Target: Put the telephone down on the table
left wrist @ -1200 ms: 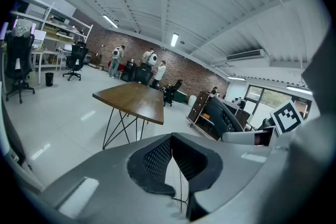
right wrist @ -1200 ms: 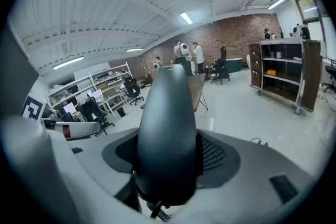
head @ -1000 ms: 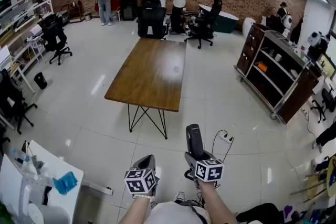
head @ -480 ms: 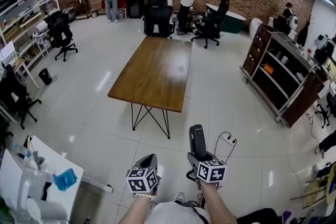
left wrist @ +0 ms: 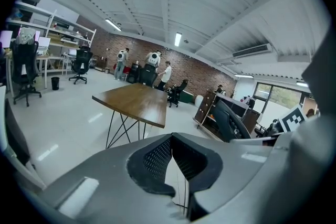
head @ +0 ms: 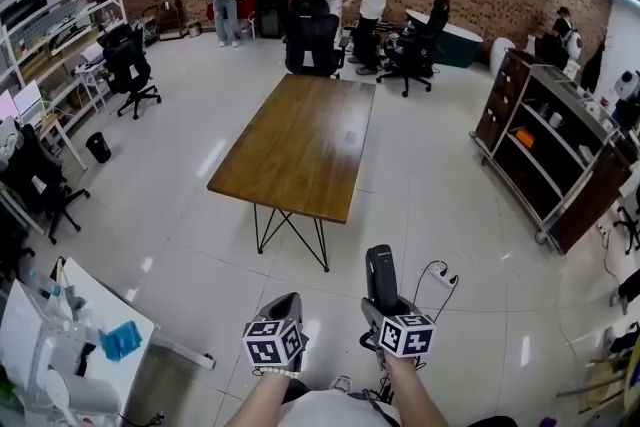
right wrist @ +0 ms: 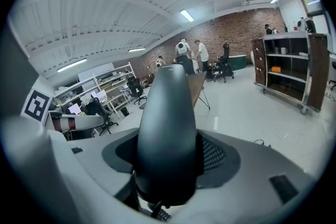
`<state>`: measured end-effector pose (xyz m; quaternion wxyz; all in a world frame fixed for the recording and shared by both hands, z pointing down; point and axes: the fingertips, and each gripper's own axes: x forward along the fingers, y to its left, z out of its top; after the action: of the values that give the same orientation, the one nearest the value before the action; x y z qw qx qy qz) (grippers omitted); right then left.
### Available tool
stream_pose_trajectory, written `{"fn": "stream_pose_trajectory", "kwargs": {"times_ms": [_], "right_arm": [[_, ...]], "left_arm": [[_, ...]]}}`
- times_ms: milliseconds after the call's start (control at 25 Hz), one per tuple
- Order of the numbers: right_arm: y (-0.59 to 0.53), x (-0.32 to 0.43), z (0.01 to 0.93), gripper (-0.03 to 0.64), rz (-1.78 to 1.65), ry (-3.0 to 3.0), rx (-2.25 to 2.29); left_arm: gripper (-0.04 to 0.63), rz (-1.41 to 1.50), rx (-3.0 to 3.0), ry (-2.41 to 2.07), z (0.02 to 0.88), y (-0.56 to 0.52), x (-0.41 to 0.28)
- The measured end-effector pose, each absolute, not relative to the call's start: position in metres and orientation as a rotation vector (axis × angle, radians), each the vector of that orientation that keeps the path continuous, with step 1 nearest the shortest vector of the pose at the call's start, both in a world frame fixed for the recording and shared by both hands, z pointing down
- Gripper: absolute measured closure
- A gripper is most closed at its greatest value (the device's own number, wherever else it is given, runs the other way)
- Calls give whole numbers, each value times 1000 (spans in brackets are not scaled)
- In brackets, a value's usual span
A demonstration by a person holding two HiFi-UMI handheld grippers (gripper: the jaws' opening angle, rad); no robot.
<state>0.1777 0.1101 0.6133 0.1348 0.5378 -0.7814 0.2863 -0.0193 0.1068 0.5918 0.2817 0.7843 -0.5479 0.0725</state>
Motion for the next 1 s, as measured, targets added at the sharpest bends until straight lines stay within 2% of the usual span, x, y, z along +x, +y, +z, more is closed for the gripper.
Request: {"fn": "stream_pose_trajectory", "kwargs": {"times_ms": [520,1000], "right_arm": [[73,190,624,318,830,-2286,1491],[-7,180,618,318,815,-2277,1508]], "left_arm": [[607,204,2044,-1504,607,82,-2],[607,197,2067,-1470,606,-10,-5]]}}
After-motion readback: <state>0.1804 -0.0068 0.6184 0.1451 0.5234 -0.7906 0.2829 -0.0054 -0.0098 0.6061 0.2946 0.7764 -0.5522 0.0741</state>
